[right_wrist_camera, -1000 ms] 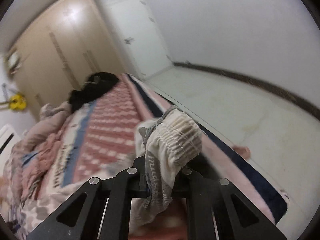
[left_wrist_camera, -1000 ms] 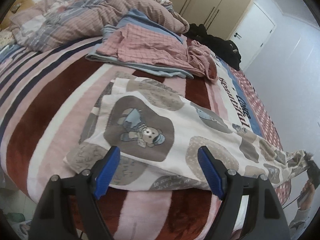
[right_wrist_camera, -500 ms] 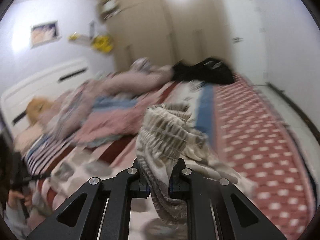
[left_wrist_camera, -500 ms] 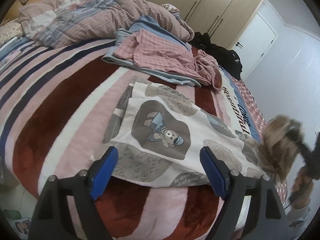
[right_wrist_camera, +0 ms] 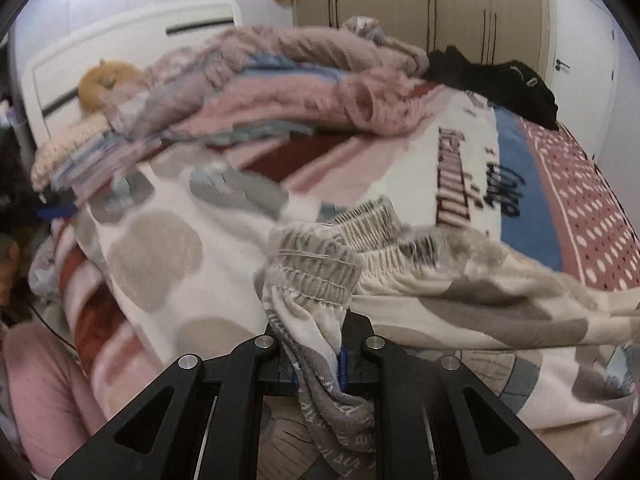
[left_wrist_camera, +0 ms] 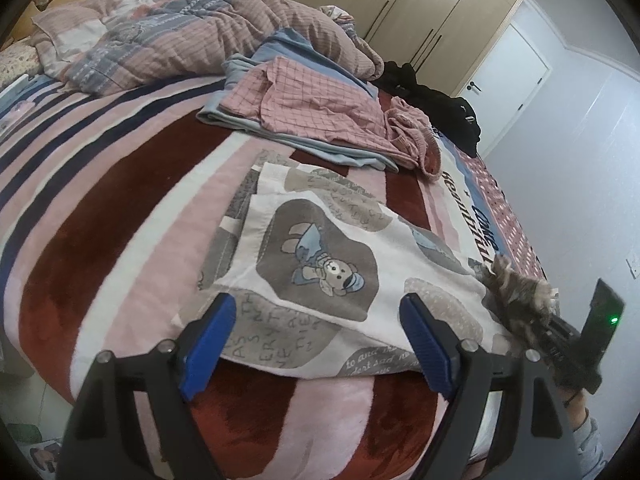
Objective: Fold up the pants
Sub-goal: 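Lay the cuffs down with the right gripper while the left gripper presses the folded pants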
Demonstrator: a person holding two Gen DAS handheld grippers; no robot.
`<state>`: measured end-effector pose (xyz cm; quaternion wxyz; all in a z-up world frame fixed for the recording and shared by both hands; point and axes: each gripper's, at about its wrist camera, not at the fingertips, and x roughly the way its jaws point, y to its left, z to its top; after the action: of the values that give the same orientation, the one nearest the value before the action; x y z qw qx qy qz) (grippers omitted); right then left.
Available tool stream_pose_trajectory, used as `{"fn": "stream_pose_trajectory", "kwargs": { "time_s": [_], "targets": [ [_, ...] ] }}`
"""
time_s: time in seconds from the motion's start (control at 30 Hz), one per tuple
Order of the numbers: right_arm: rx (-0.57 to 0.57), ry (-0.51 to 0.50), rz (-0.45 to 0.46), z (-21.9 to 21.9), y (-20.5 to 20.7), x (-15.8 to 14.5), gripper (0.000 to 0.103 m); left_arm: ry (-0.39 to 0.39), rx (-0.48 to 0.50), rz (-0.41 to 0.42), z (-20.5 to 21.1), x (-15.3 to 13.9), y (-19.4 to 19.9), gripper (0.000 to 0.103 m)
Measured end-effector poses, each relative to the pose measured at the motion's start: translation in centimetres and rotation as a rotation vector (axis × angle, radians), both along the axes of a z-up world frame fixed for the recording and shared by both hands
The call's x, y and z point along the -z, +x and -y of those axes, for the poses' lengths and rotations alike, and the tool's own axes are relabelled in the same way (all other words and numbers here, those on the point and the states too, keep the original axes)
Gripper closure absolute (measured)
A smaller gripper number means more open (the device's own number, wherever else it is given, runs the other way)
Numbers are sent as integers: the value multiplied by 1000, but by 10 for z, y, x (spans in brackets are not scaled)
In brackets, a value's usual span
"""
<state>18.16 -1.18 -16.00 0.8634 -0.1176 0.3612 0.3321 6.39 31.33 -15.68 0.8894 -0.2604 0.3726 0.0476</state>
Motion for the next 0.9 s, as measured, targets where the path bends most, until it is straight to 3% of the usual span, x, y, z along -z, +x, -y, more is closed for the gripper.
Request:
{"fn": "stream_pose_trajectory", "kwargs": {
  "time_s": [0.17,0.37,0.47,0.53,0.6,0.67,0.77,0.9],
  "targets": [
    [-42,36,50,-22,5,-21,95,-2,2,-15,2,3,4,22],
    [-134,-71,-16,-54,-1,17,90,-87,-5,-43,-4,16,0,19],
    [-173,-89,-20,-54,-12,29,79,-154,0,-61,-5,26,0,18],
    [-213,-76,-34,-52,-20,28,50,-193,12,-84,-5,34,3,18],
    [-275,-66,-50,-50,-33,24,37,-221,21,-93,-3,40,3,18],
    [-297,-79,-43,-47,-43,19,38,-224,21,-95,-1,42,1,18],
    [-313,4,-76,-30,-46,0,39,-249,22,-89,-3,44,-2,16],
    [-206,41,-47,-10,-19,-20,40,-277,2,-79,-6,48,3,15]
  ]
}}
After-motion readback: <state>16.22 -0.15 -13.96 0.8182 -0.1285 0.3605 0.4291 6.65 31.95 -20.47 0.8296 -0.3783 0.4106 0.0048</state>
